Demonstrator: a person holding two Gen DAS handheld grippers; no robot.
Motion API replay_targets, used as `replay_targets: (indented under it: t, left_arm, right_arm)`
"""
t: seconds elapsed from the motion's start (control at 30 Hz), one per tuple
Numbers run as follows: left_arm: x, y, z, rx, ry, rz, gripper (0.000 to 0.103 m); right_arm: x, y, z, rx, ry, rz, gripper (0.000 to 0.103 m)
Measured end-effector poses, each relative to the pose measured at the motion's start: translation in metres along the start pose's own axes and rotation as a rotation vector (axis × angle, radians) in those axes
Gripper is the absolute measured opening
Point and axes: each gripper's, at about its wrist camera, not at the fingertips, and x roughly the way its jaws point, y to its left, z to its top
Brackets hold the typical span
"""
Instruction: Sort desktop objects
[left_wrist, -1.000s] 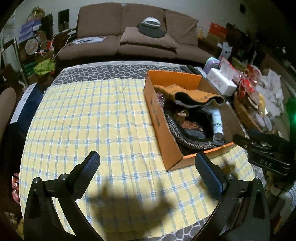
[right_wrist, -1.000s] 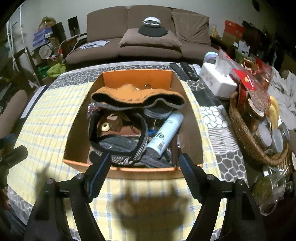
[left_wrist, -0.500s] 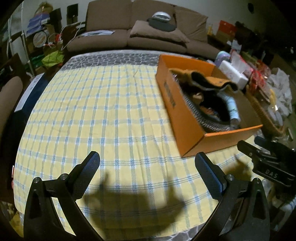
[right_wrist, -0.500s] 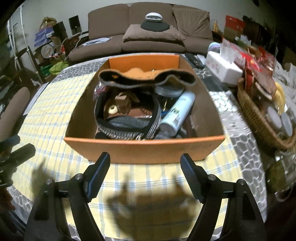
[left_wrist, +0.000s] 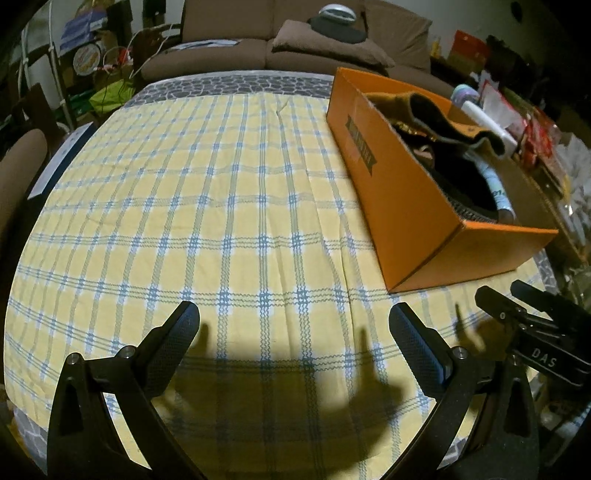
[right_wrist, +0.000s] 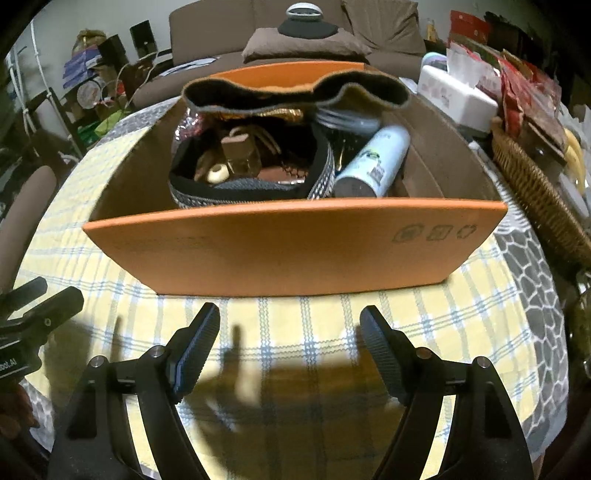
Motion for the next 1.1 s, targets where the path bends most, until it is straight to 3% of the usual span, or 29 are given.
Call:
replay_targets:
  t: [0.67, 1.0, 1.1]
  left_arm:
    - [0.031, -0.007, -0.014, -0.012, 0.032, 0.024, 0.103]
    - [0.038, -0.011, -0.019, -0.005, 0.014, 0.117, 0.103]
    - [0.038, -0.011, -0.021, -0.005, -0.004, 0.13, 0.103]
  right_arm:
    - [0.018, -0.007, -0.009, 0.022, 0.013, 0.003, 0.081]
    - [0.023, 0.003, -0.017, -0.029, -0.022, -0.023, 0.097]
    - [0.022, 0.001, -0.018, -0.022, -0.032, -0.028, 0.097]
